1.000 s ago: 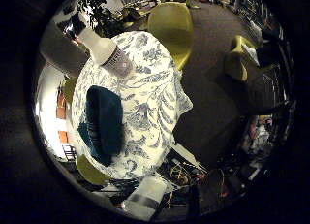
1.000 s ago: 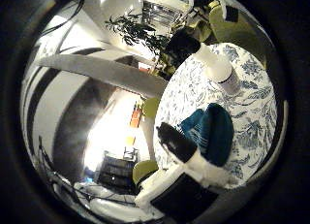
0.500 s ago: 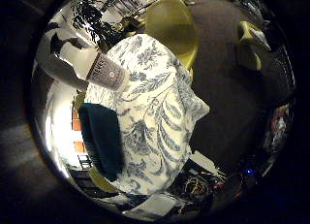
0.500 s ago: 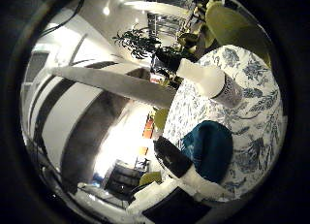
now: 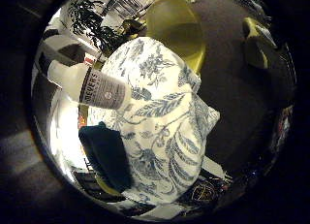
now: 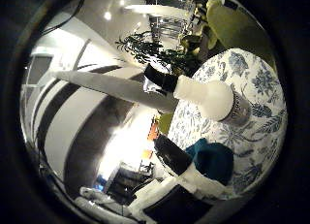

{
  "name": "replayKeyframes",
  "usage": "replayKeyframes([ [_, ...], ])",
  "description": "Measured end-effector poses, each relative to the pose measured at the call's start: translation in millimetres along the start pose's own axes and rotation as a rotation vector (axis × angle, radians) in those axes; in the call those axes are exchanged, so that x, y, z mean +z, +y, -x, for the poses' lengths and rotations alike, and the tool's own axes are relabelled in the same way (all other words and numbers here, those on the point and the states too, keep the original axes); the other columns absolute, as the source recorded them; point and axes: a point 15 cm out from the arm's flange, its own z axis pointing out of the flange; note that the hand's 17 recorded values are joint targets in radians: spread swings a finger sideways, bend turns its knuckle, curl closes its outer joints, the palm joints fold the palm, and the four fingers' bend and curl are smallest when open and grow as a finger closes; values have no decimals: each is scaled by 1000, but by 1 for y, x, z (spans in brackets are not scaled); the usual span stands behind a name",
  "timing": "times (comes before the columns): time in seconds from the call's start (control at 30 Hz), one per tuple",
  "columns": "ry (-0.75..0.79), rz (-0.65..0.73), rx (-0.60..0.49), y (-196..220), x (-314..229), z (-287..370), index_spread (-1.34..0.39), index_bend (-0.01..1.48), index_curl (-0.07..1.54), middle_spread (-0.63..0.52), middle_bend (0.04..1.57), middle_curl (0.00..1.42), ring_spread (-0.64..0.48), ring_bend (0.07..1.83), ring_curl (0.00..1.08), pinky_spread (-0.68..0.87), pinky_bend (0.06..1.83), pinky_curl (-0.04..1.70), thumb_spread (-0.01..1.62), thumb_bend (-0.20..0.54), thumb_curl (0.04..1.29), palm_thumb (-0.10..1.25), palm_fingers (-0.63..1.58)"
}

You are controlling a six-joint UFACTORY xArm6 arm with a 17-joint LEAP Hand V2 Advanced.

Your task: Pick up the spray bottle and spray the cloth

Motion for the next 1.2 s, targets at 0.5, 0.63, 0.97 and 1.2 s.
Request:
replayKeyframes([
  [0.5, -15, 39, -27, -8, 34, 14, -92, 147, 254, 224, 283, 338, 242, 412, 265, 390, 466, 280, 1115, -22, 319, 515, 77],
  [0.63, -2, 53, -48, -12, 45, 19, -89, 145, 253, 222, 291, 339, 242, 414, 266, 390, 461, 282, 1112, -22, 320, 520, 81],
  [0.97, 3, 90, -80, -19, 73, 37, -89, 149, 243, 215, 310, 343, 230, 475, 280, 392, 502, 293, 1099, -22, 317, 524, 127],
  [1.2, 1, 110, -108, -25, 97, 55, -115, 168, 283, 92, 414, 375, 114, 602, 302, 316, 435, 256, 1092, -20, 321, 545, 440],
])
